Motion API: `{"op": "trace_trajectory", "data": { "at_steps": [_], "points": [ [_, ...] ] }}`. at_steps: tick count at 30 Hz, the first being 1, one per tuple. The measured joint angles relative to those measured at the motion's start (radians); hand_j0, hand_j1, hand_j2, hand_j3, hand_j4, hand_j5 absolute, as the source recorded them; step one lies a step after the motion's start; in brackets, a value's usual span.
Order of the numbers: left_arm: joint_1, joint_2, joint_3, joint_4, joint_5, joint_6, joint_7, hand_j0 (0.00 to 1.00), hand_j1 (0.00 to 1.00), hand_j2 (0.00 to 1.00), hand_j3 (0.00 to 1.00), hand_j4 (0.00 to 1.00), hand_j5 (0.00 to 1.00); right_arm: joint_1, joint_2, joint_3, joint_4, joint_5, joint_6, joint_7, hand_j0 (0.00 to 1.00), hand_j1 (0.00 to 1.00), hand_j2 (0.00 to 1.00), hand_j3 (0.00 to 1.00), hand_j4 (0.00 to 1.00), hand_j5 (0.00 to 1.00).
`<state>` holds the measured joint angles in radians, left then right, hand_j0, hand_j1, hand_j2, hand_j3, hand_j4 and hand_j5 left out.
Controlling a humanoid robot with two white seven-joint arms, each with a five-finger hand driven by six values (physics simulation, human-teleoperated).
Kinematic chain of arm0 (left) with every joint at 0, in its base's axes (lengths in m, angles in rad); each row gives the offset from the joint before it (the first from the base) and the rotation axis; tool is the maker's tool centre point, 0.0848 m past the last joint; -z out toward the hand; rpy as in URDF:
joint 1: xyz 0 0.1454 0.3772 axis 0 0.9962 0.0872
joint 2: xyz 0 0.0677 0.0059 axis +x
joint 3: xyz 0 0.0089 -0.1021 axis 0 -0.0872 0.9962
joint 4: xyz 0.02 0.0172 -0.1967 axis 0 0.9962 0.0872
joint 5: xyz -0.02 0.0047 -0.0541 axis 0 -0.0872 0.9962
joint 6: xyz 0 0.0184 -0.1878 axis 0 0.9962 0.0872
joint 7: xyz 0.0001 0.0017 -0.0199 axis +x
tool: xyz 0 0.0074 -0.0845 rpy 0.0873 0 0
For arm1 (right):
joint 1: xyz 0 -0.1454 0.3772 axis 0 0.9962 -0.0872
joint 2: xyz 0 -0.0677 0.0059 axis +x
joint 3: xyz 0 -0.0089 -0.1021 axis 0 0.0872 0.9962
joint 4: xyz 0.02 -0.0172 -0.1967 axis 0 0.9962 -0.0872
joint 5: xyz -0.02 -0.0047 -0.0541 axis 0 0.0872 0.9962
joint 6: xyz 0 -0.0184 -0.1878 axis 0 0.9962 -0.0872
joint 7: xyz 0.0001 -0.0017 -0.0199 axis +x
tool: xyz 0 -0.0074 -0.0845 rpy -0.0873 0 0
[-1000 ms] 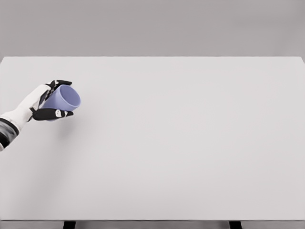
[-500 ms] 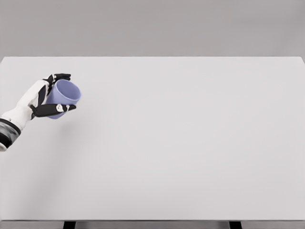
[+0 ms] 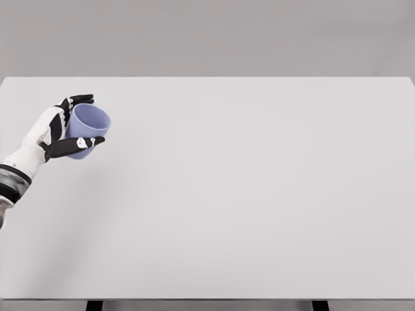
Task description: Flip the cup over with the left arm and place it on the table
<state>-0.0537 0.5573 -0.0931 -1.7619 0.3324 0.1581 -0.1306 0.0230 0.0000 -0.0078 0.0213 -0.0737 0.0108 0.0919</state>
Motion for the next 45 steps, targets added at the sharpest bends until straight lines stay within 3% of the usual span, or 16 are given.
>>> {"op": "trace_trajectory", "data": {
  "at_steps": [25,45],
  "points": [
    [0.04,-0.158,0.074,0.056,-0.002,-0.061,0.0,0.84,0.84,0.84,0.84,0.84,0.84,0.0,0.0,0.0,0.0,0.0,0.0,0.0,1.0,1.0,1.0,1.0,1.0,1.0],
    [0.08,-0.224,0.121,0.065,-0.001,-0.094,-0.001,0.84,0.84,0.84,0.84,0.84,0.84,0.0,0.0,0.0,0.0,0.0,0.0,0.0,1.0,1.0,1.0,1.0,1.0,1.0]
  ]
}}
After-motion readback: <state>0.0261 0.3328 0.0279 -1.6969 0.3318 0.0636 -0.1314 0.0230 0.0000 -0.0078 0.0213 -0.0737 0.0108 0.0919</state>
